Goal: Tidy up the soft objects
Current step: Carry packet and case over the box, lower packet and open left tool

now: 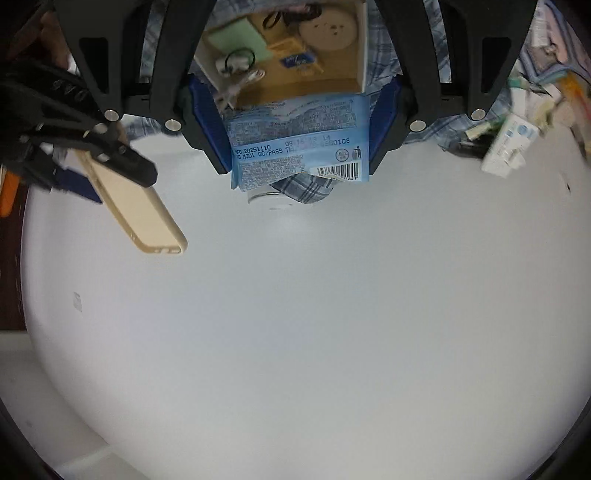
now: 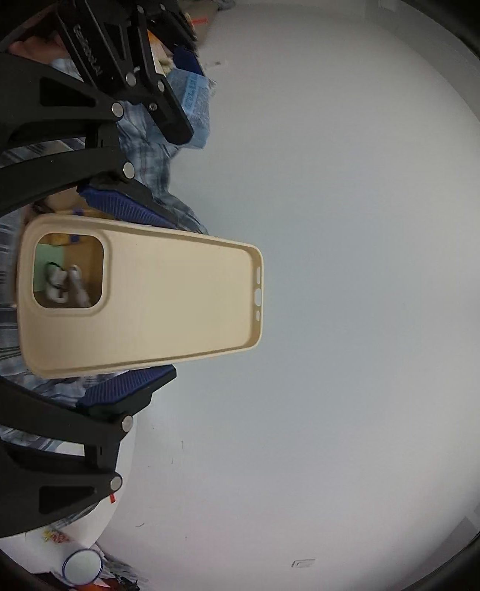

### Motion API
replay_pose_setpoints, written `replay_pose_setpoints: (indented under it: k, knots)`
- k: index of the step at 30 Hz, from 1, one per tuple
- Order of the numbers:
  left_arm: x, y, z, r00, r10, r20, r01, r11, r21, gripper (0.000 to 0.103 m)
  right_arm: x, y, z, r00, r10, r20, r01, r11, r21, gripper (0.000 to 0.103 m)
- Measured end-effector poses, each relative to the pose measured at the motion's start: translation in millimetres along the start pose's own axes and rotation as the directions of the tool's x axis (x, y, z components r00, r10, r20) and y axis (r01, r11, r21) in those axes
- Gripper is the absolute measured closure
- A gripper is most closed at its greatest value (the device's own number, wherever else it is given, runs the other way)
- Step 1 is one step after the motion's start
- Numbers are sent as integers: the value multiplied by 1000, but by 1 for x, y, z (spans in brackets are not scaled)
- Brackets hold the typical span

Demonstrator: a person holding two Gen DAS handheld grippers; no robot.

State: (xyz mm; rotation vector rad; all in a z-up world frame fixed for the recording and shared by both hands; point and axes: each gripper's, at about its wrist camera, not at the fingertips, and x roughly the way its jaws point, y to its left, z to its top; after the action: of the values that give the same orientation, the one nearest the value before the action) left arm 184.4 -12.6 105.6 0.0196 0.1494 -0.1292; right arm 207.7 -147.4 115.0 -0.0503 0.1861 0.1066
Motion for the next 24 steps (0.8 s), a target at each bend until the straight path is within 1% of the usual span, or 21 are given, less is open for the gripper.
replay_pose_setpoints:
  k: [1, 2, 4, 5, 7, 9, 12, 15, 18, 21, 24]
  knots:
    - [8, 3, 0, 1000, -14, -4, 14, 1000, -17, 31, 8, 2, -1, 999, -33, 14, 33, 999, 1, 31]
    - [15, 5, -1, 1000, -11, -2, 11, 1000, -19, 31, 14, 3, -2, 999, -50, 19, 50, 999, 5, 31]
    - [25, 9, -6, 1000, 15, 7, -15, 1000, -2, 31, 29, 3, -4, 999, -44, -1, 44, 999, 30, 31]
    - [28, 11, -8, 1000, 12, 5, -12, 1000, 3, 31, 37, 3, -7, 999, -38, -17, 38, 998, 41, 31]
    - [39, 16, -16, 1000, -2, -26, 2, 1000, -1, 31, 49, 2, -12, 999, -35, -32, 36, 999, 38, 31]
    - [46, 21, -28, 998, 3, -61, -4, 1000, -11, 31, 58, 2, -21, 998, -41, -49, 42, 999, 31, 31]
    - [53, 27, -44, 995, 8, -103, -11, 1000, -25, 31, 69, -4, -39, 995, -40, -92, 44, 998, 40, 31]
    - [63, 30, -57, 991, 7, -135, -8, 1000, -7, 31, 83, -9, -55, 988, -29, -149, 36, 998, 43, 31]
    - [77, 33, -71, 982, -1, -186, 2, 1000, 0, 31, 93, -8, -68, 980, -6, -201, 15, 999, 41, 31]
    - [89, 39, -83, 974, 1, -227, -8, 1000, -29, 31, 102, -8, -84, 965, 30, -259, -19, 999, 44, 31]
    - [105, 47, -99, 955, -5, -296, -16, 998, -68, 31, 108, -4, -99, 947, 63, -316, -50, 998, 48, 31]
